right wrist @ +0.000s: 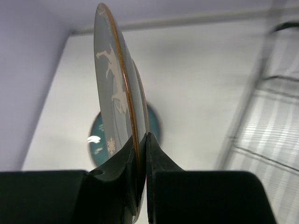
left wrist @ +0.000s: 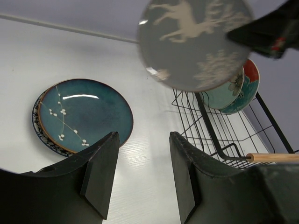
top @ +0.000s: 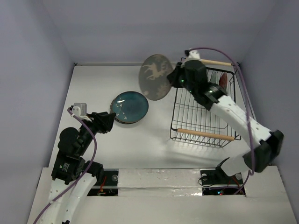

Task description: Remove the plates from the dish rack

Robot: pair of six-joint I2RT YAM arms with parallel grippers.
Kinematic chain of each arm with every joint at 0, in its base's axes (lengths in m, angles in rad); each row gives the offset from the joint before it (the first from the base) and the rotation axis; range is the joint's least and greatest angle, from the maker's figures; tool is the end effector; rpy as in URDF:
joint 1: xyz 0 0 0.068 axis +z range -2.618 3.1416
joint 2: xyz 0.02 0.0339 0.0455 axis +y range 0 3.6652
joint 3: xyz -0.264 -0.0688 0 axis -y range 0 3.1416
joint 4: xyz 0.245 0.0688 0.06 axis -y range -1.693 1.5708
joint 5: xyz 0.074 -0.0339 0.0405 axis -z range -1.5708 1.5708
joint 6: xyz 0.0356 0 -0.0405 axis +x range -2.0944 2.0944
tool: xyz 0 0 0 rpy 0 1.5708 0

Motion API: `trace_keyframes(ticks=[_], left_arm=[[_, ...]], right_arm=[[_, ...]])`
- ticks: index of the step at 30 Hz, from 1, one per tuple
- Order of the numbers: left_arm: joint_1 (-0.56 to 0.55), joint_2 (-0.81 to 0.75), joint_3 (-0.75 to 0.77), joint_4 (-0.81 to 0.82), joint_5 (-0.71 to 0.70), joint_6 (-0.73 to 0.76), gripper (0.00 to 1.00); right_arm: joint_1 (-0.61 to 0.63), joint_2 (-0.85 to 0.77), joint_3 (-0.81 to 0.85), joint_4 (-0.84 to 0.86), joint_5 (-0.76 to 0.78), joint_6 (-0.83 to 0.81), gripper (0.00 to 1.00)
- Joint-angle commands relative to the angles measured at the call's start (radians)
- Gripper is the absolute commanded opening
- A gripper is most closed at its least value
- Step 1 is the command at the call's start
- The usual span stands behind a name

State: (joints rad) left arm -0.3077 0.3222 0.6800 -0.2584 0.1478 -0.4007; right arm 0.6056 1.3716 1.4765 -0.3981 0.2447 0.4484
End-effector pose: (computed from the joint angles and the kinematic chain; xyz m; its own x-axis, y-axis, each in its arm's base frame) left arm 0.0811 -0.0313 0.3499 -0.0842 -0.3781 -0.9219 0.4413 0.8154 -0.3747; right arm 0.2590 0.1688 0.4262 -0.3709 0.2548 -0.8930 -0.2229 0.9091 0.3519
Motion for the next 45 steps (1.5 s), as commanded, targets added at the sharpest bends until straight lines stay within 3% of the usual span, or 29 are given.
trace_keyframes(ticks=[1,5,12,29,32,33,35,36,39,44,45], left_arm=[[-0.005,-0.005,-0.007,0.045,-0.011,-0.001,0.44],[-0.005,-0.003,-0.005,0.045,-0.014,-0.003,0.44],[-0.005,-0.006,-0.005,0.042,-0.021,-0.004,0.44],[-0.005,-0.006,-0.007,0.044,-0.019,-0.004,0.44],[-0.005,-0.009,-0.005,0.042,-0.021,-0.003,0.44],[-0.005,-0.009,-0.005,0.042,-0.021,-0.004,0.44],[-0.005,-0.012,-0.005,0.042,-0.024,-0.004,0.44],[-0.005,-0.015,-0.005,0.042,-0.025,-0.003,0.44],[-0.005,-0.015,-0.005,0.042,-0.027,-0.004,0.44],[-0.005,-0.018,-0.005,0.044,-0.024,-0.004,0.44],[-0.005,-0.018,-0.005,0.044,-0.025,-0.004,0.44]], right_arm=[[0.080,0.122,0.047,0.335,-0.200,0.159,0.00],[0.118,0.323,0.080,0.452,-0.269,0.287,0.00],[0.138,0.501,0.088,0.600,-0.297,0.435,0.00],[0.138,0.601,-0.064,0.662,-0.269,0.504,0.06],[0.138,0.604,-0.067,0.639,-0.269,0.492,0.14],[0.138,0.604,-0.068,0.624,-0.269,0.489,0.25],[0.138,0.600,-0.076,0.605,-0.260,0.461,0.37],[0.138,0.597,-0.076,0.573,-0.254,0.451,0.50],[0.148,0.575,-0.087,0.518,-0.208,0.403,0.71],[0.158,0.548,-0.075,0.440,-0.177,0.326,0.84],[0.158,0.546,-0.058,0.402,-0.168,0.310,0.90]])
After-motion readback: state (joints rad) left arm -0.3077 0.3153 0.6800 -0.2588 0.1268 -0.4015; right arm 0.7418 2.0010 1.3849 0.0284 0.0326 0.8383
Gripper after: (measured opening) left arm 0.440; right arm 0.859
